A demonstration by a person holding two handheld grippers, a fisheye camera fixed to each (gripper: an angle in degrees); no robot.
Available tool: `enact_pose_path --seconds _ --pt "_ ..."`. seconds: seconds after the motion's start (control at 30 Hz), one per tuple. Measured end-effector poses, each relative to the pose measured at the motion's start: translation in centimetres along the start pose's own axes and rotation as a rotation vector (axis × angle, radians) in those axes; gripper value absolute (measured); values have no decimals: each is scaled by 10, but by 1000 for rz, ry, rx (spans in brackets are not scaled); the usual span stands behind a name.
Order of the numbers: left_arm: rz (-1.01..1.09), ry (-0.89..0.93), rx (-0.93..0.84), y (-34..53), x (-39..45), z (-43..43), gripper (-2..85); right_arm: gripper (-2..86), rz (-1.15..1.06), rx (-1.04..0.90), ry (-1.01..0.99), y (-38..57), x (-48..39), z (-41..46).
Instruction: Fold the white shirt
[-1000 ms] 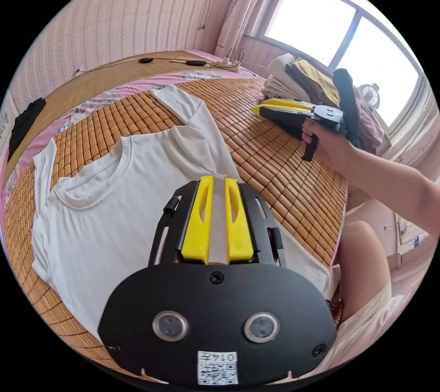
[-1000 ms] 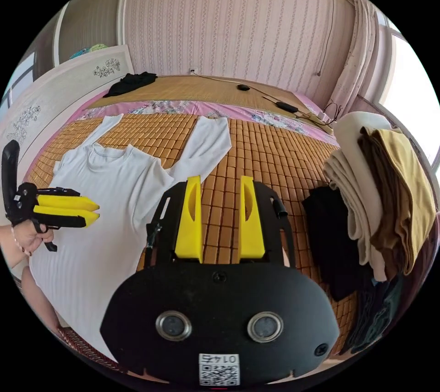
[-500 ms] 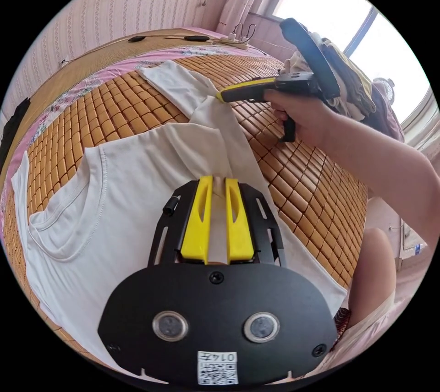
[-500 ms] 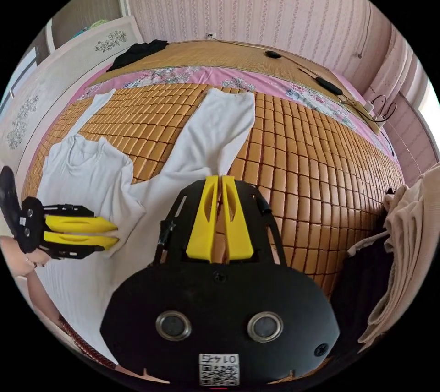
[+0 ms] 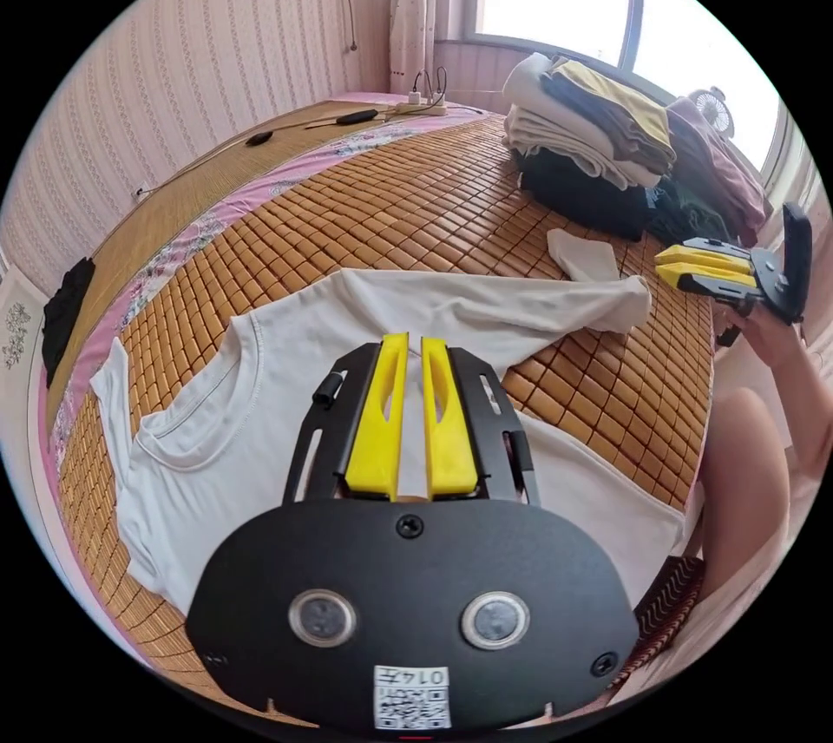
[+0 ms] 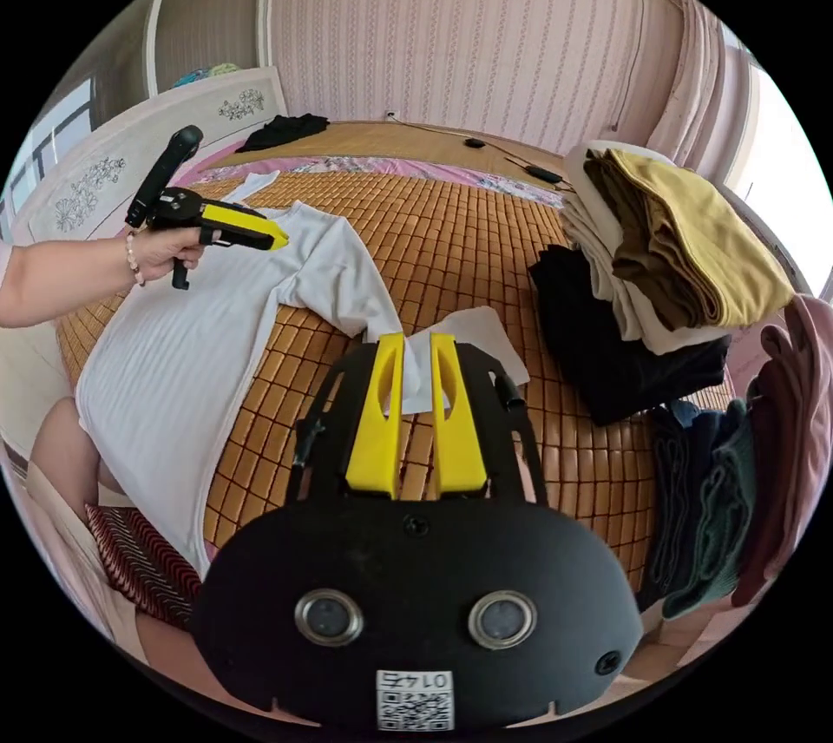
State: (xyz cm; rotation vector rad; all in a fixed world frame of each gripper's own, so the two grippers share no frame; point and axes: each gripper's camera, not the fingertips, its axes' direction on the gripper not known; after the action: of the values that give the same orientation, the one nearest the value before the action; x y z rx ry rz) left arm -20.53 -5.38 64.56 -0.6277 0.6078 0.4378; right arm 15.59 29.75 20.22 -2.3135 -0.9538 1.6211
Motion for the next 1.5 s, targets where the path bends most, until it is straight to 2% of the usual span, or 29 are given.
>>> enact_pose_path --seconds 0.13,0.27,0.3,0.4,0.47,0.53,0.7,0.8,0.9,0.93,1.07,1.17,1.3,1.5 --pt "13 47 -44 -17 32 13 36 89 165 -30 110 8 45 24" --pt "86 73 -68 -37 69 32 44 100 212 -80 84 17 65 58" --pt "124 65 -86 -44 82 41 49 86 169 -145 92 15 62 74" --pt "199 33 -162 -57 113 72 51 8 120 -156 135 10 60 87" --pt "209 25 -204 -62 124 89 30 -1 128 -168 118 13 67 89" --pt "194 21 -168 -66 131 95 10 -5 185 -222 29 22 87 76" --pt "246 13 -148 -69 144 105 -4 -2 338 -44 -147 45 121 -25" --pt "274 -22 -160 -74 155 110 -5 -1 365 -17 -41 60 146 -49" --pt "280 -27 -158 -77 162 113 -6 3 528 37 73 86 180 -30" --pt "263 -16 -168 -78 162 114 -6 5 554 43 52 96 186 -16" --pt "226 -1 -187 -86 162 116 -6 38 480 -12 -10 113 185 31" --pt "210 -7 -162 -97 165 113 -6 98 431 -159 -42 115 190 59" --pt "234 7 -56 -119 178 96 -7 81 409 -254 -84 127 199 81" --pt "234 7 -119 -151 199 131 -8 53 283 -262 0 130 196 94"
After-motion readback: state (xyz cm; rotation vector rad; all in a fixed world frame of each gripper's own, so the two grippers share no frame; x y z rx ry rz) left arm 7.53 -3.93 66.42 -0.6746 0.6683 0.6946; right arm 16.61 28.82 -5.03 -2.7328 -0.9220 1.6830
